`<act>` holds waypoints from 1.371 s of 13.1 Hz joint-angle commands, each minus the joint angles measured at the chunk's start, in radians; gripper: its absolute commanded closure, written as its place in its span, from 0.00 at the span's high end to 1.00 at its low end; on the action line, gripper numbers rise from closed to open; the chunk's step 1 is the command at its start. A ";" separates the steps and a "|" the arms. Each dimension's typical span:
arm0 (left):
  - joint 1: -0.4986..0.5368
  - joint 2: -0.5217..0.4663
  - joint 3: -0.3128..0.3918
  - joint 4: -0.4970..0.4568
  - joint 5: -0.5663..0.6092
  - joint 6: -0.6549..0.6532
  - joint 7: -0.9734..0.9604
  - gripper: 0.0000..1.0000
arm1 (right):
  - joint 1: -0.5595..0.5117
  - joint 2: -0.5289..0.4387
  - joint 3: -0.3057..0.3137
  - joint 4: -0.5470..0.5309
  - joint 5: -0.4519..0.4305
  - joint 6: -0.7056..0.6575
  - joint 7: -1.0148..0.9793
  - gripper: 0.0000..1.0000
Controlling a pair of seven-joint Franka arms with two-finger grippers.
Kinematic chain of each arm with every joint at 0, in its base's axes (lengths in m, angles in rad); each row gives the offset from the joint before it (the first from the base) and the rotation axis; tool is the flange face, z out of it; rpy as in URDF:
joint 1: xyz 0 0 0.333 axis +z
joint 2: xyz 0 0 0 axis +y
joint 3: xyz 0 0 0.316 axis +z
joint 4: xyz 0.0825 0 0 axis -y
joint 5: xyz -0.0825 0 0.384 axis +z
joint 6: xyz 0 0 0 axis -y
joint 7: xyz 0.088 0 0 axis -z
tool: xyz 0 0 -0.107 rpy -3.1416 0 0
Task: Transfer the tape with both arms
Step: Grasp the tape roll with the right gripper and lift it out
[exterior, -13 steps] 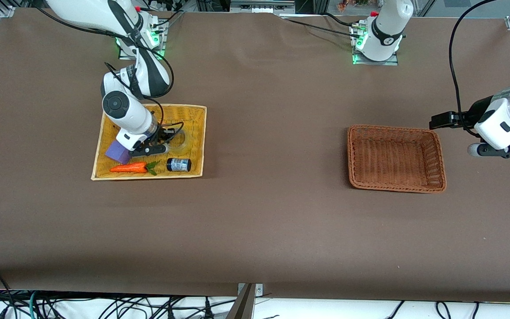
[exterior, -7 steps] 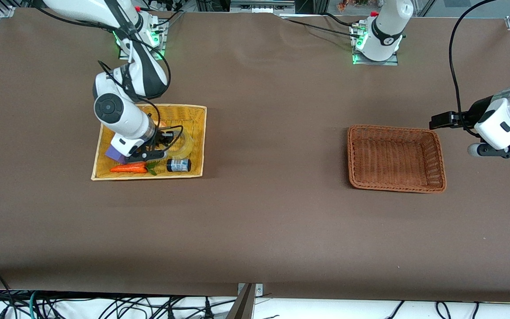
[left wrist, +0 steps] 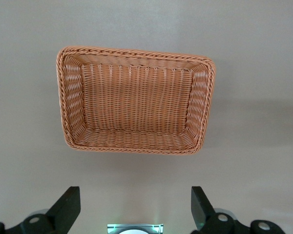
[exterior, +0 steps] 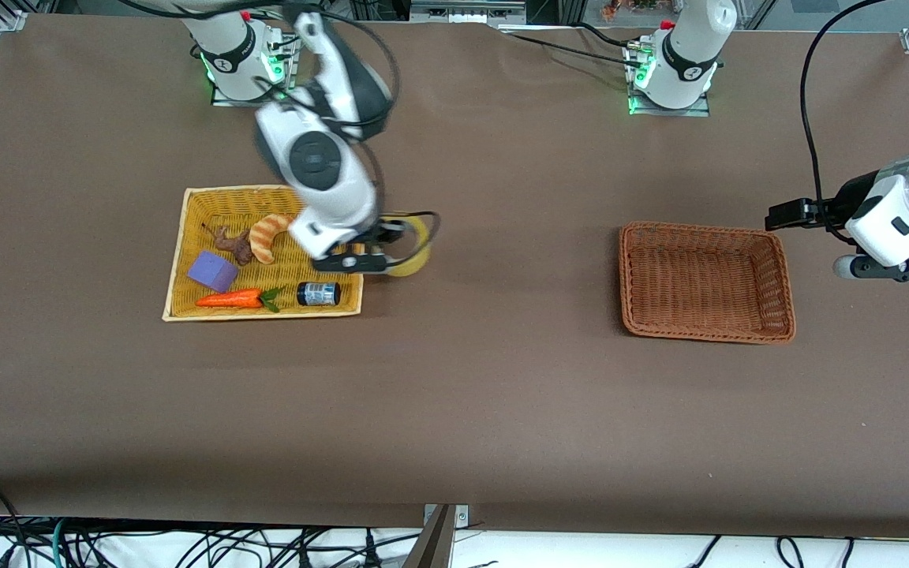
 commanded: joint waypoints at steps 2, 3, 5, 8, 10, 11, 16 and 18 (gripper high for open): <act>0.004 0.012 0.002 0.026 -0.020 -0.007 0.010 1.00 | 0.169 0.233 -0.014 0.237 -0.014 0.092 0.282 0.00; 0.004 0.012 0.002 0.026 -0.020 -0.007 0.010 1.00 | 0.199 0.264 -0.018 0.237 -0.021 0.147 0.316 0.00; 0.004 0.018 0.002 0.026 -0.020 -0.007 0.010 1.00 | 0.222 0.309 -0.018 0.236 -0.067 0.226 0.373 0.00; 0.006 0.026 0.002 0.029 -0.020 -0.005 0.010 1.00 | 0.233 0.339 -0.018 0.236 -0.094 0.265 0.424 0.00; -0.005 0.028 0.002 0.029 -0.020 -0.005 0.010 1.00 | 0.226 0.330 -0.018 0.239 -0.092 0.262 0.413 0.36; -0.011 0.028 0.001 0.029 -0.020 -0.004 0.009 1.00 | 0.222 0.323 -0.020 0.240 -0.092 0.254 0.413 0.92; -0.030 0.089 -0.002 0.026 -0.110 0.060 -0.010 1.00 | 0.188 0.187 -0.090 0.289 -0.092 -0.029 0.213 1.00; -0.050 0.144 -0.031 0.004 -0.118 0.140 -0.019 1.00 | 0.180 0.111 -0.162 0.283 -0.080 -0.155 0.073 1.00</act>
